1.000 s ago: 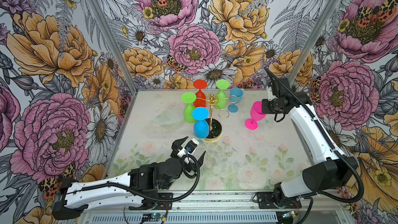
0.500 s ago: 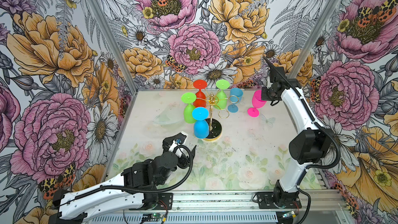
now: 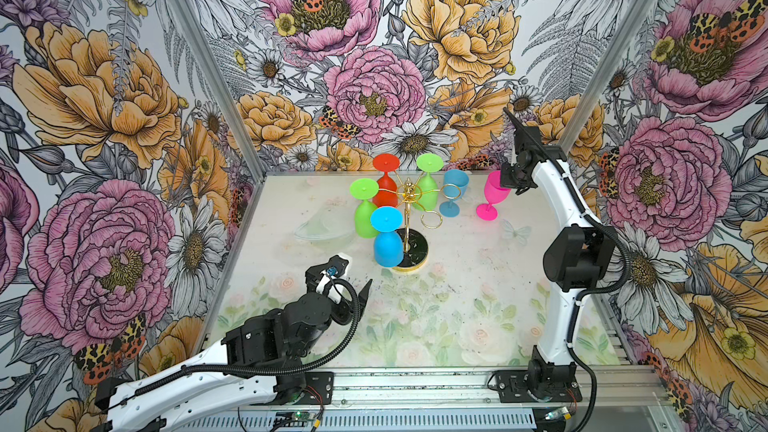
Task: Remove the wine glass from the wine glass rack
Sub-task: 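Open the left gripper while the right carries the magenta glass beside the light blue glass, then set the magenta glass upright and open the right gripper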
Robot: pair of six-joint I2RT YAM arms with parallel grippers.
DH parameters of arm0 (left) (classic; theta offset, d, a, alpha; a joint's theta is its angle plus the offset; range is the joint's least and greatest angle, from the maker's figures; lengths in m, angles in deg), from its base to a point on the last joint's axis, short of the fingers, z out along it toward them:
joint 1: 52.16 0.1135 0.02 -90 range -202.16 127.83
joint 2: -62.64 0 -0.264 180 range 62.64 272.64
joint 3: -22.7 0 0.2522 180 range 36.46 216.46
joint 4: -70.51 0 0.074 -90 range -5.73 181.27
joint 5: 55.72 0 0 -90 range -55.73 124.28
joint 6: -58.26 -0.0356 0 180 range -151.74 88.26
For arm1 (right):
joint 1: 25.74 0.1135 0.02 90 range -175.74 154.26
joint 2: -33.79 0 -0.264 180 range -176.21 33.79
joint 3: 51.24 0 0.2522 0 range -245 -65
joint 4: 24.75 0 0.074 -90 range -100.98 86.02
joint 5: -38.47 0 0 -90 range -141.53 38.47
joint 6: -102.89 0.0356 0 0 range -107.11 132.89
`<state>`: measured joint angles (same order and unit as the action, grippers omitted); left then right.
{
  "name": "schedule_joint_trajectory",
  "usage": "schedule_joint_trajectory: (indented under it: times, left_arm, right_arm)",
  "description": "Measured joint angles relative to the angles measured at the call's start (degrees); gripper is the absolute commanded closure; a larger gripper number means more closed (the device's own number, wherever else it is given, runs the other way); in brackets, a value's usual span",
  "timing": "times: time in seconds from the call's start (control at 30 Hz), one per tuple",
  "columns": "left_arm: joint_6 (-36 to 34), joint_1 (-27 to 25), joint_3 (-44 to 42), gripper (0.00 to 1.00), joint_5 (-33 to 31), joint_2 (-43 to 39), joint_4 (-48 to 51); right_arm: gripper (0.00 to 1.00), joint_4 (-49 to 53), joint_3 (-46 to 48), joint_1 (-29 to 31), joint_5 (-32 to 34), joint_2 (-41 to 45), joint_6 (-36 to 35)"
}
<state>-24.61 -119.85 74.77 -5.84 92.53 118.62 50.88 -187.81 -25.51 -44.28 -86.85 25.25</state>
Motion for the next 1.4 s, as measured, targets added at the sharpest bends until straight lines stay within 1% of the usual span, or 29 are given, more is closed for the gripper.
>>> schedule_joint_trajectory:
  times: [0.1,0.3,0.5,0.77,0.93,1.17,1.4]
  left_arm:
    - [-0.02,0.0,0.0,0.01,0.74,0.09,0.0]
    - [-0.22,0.0,-0.44,0.01,4.57,1.46,-0.26]
    - [-0.63,0.0,-0.48,0.01,7.13,3.45,-0.31]
    - [-1.51,0.0,-0.48,0.01,11.28,3.52,-0.57]
    - [-1.6,0.0,-0.48,0.01,12.2,2.93,-0.81]
    - [-1.73,0.0,-0.5,0.01,13.25,2.58,-1.09]
    - [-1.73,0.0,-0.52,0.01,14.25,0.04,-1.16]
  right_arm:
    - [1.0,-0.24,-0.2,0.0,-0.07,-1.01,0.02]
    - [1.0,-0.39,-1.38,0.04,-0.44,-3.23,0.22]
    - [1.0,-0.42,-4.11,0.44,-0.61,-5.49,0.22]
    - [1.0,-0.48,-6.19,1.79,-0.9,-6.73,0.63]
    - [1.0,-0.52,-6.78,2.75,-0.76,-8.48,0.66]
    - [1.0,-0.61,-8.35,3.69,-0.33,-8.83,0.7]
    - [1.0,-0.68,-8.74,4.24,0.33,-9.84,1.14]
